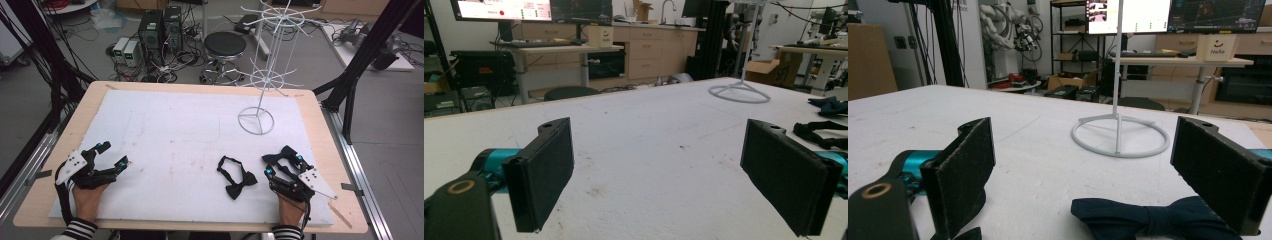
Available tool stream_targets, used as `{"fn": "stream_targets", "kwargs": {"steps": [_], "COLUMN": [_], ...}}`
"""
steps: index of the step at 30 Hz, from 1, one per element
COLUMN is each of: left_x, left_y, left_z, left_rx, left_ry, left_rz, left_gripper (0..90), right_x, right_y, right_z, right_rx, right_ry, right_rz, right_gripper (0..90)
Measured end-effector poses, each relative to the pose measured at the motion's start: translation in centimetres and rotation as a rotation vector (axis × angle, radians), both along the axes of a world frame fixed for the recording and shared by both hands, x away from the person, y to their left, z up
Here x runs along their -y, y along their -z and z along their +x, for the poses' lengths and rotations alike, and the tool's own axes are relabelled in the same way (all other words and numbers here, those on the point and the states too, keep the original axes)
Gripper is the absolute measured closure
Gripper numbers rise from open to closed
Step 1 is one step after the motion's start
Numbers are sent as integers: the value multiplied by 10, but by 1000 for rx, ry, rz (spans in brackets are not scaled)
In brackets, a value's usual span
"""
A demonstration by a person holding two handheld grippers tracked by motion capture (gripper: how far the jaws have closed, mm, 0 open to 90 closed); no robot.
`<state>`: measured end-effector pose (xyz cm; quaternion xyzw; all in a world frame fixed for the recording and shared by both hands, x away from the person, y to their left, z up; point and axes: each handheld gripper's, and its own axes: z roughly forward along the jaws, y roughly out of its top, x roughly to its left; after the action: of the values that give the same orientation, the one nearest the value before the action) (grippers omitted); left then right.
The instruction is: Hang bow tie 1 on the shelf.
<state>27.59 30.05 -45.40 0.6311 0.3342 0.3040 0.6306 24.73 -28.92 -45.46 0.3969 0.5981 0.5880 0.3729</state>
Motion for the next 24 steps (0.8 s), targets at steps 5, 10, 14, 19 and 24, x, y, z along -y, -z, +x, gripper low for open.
{"fn": "stream_targets", "kwargs": {"steps": [5, 10, 14, 19, 24], "left_x": [0, 0, 0, 0, 0], "left_y": [0, 0, 0, 0, 0], "left_z": [0, 0, -1, -1, -1], "left_rx": [-1, 3, 10, 10, 11], "left_ry": [-1, 3, 2, -2, -2], "left_rz": [-3, 3, -1, -6, -6], "left_gripper": [143, 143, 143, 143, 143], "right_x": [0, 0, 2, 3, 6], "right_y": [0, 0, -1, -1, -7], "right_z": [-1, 0, 1, 3, 4], "right_rx": [-1, -7, -12, -15, -22], "right_ry": [-1, -4, -4, -3, -8], "right_rz": [8, 13, 16, 21, 17], "right_gripper": [99, 99, 99, 99, 99]}}
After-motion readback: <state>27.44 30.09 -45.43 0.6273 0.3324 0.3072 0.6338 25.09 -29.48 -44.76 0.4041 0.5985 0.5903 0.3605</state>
